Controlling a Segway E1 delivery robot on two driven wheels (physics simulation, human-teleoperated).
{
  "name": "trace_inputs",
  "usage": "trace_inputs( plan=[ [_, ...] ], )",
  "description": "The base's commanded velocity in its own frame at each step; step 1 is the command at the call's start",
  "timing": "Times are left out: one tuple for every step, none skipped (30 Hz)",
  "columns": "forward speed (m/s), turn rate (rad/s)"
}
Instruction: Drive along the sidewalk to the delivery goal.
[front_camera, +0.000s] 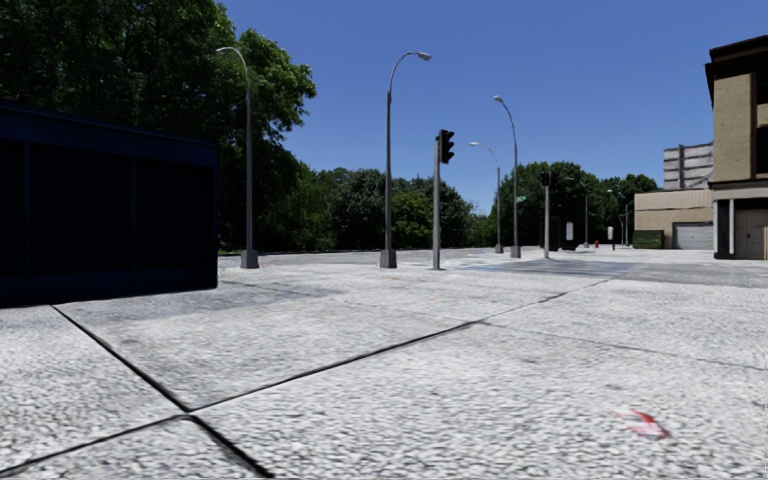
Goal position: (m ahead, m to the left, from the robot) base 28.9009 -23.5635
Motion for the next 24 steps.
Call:
trace_inputs(
  plan=[
    [2.0, 0.0],
    [2.0, 0.0],
    [2.0, 0.0],
    [2.0, 0.0],
    [2.0, -0.02],
    [2.0, -0.02],
    [2.0, -0.09],
    [2.0, -0.22],
    [2.0, -0.29],
    [2.0, -0.29],
    [2.0, -0.33],
    [2.0, -0.34],
    [2.0, -0.34],
    [2.0, -0.34],
    [2.0, -0.34],
    [2.0, -0.34],
    [2.0, -0.34],
    [2.0, -0.36],
    [2.0, -0.37],
    [2.0, -0.37],
    [2.0, -0.37],
    [2.0, -0.37],
    [2.0, -0.37],
    [2.0, -0.37]
  ],
)
